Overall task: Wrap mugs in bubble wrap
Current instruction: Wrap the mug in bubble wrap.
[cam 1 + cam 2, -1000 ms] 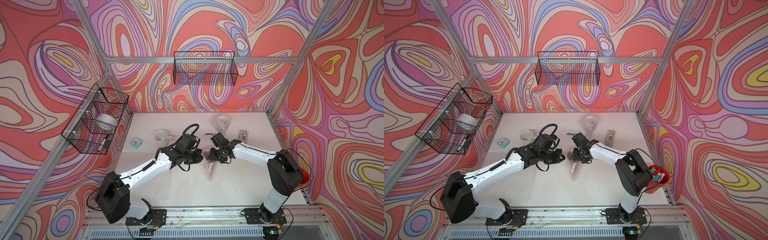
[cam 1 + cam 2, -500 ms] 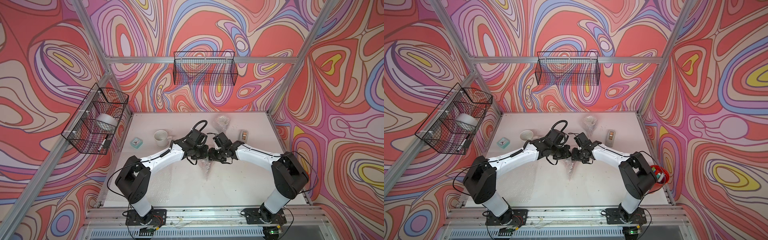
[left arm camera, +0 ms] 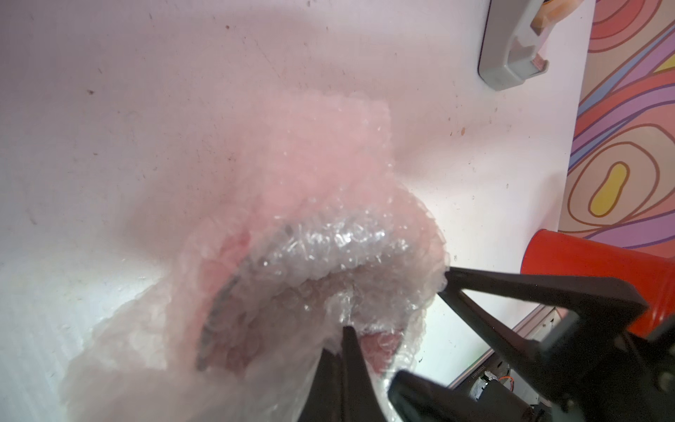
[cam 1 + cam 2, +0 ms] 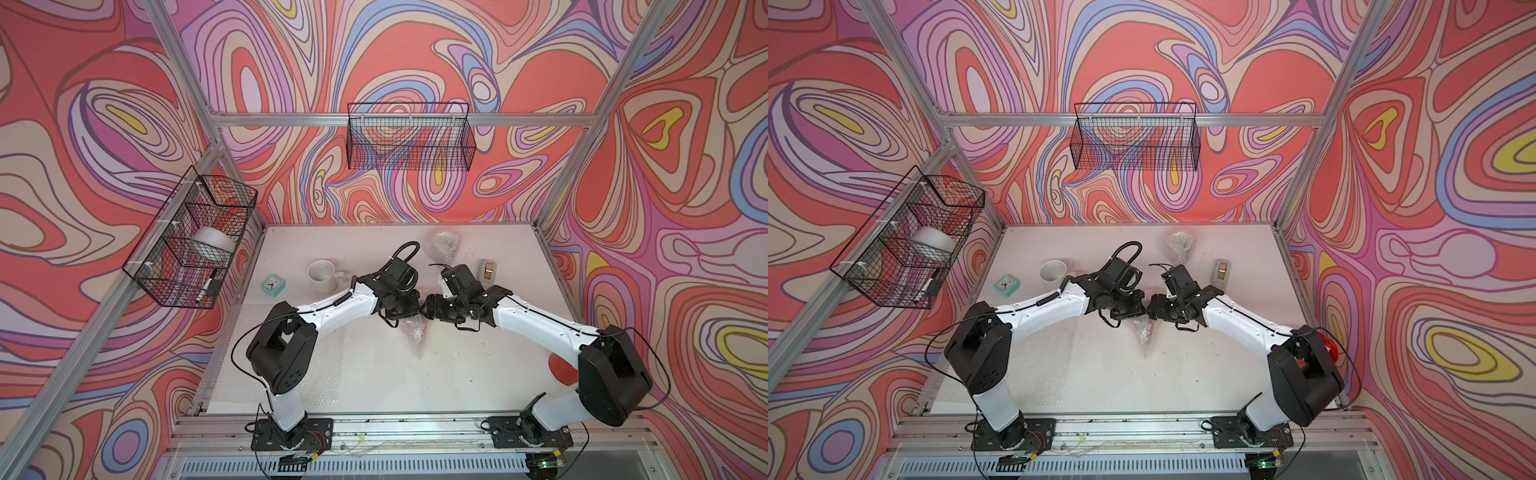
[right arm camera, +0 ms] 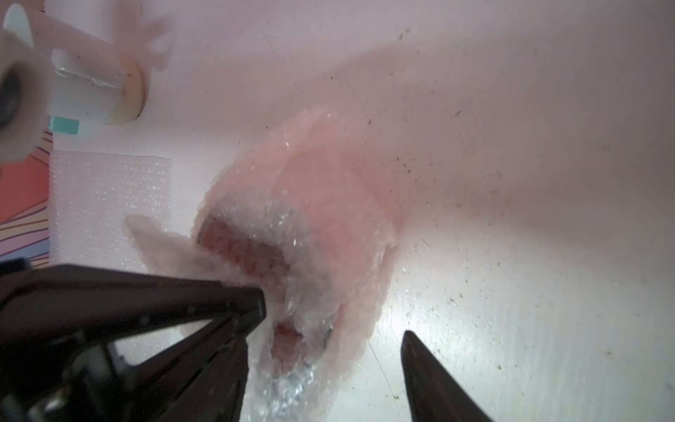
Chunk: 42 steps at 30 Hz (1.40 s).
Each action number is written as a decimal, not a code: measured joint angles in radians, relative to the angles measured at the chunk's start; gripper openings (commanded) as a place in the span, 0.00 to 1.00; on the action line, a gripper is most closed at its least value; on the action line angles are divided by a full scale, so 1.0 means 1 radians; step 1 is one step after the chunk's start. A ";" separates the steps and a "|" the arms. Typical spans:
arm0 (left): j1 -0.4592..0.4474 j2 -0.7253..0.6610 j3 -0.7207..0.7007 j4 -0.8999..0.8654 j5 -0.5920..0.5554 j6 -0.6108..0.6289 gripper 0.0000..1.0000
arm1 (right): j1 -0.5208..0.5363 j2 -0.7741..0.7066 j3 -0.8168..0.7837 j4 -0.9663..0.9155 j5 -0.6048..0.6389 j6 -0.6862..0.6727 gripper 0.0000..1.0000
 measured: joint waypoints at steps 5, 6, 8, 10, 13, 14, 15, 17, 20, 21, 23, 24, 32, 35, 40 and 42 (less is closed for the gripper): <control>0.000 0.010 0.013 -0.011 0.000 -0.003 0.00 | 0.000 -0.060 -0.061 0.034 -0.023 -0.019 0.76; 0.000 0.011 0.013 -0.011 0.000 -0.003 0.00 | 0.000 -0.060 -0.066 0.039 -0.029 -0.023 0.76; 0.000 0.011 0.013 -0.014 0.000 -0.006 0.00 | 0.000 -0.057 -0.067 0.044 -0.040 -0.031 0.76; 0.000 0.012 0.013 -0.014 0.000 -0.009 0.00 | 0.000 -0.051 -0.067 0.056 -0.050 -0.037 0.76; 0.000 0.012 0.013 -0.014 0.000 -0.010 0.00 | 0.000 -0.026 -0.064 0.074 -0.054 -0.041 0.75; 0.000 0.012 0.013 -0.014 0.000 -0.010 0.00 | 0.000 -0.014 -0.062 0.079 -0.054 -0.041 0.75; 0.000 0.012 0.013 -0.014 0.000 -0.011 0.00 | 0.000 0.000 -0.060 0.081 -0.054 -0.042 0.74; 0.000 0.012 0.013 -0.014 0.000 -0.014 0.00 | 0.000 0.028 -0.056 0.087 -0.053 -0.043 0.72; 0.002 0.015 0.013 -0.015 0.004 -0.021 0.00 | 0.000 0.059 -0.049 0.091 -0.049 -0.038 0.67; 0.003 0.016 0.013 -0.014 0.004 -0.021 0.02 | 0.000 0.066 -0.042 0.088 -0.043 -0.032 0.65; 0.008 0.016 0.013 -0.013 0.004 -0.021 0.07 | 0.001 0.073 -0.030 0.080 -0.021 -0.018 0.62; 0.010 0.015 0.013 -0.006 0.004 -0.021 0.10 | 0.001 0.077 -0.024 0.076 -0.009 -0.008 0.61; 0.058 -0.124 -0.023 0.020 -0.041 0.026 0.44 | 0.000 0.121 -0.002 0.069 0.018 0.046 0.60; 0.069 -0.187 -0.024 -0.013 -0.098 0.071 0.59 | 0.000 0.130 0.011 0.063 0.019 0.051 0.59; 0.068 -0.223 -0.080 -0.039 -0.119 0.140 0.72 | 0.000 0.140 0.023 0.055 0.019 0.055 0.59; 0.068 -0.223 -0.111 -0.058 -0.121 0.158 0.68 | 0.000 0.141 0.023 0.054 0.019 0.056 0.59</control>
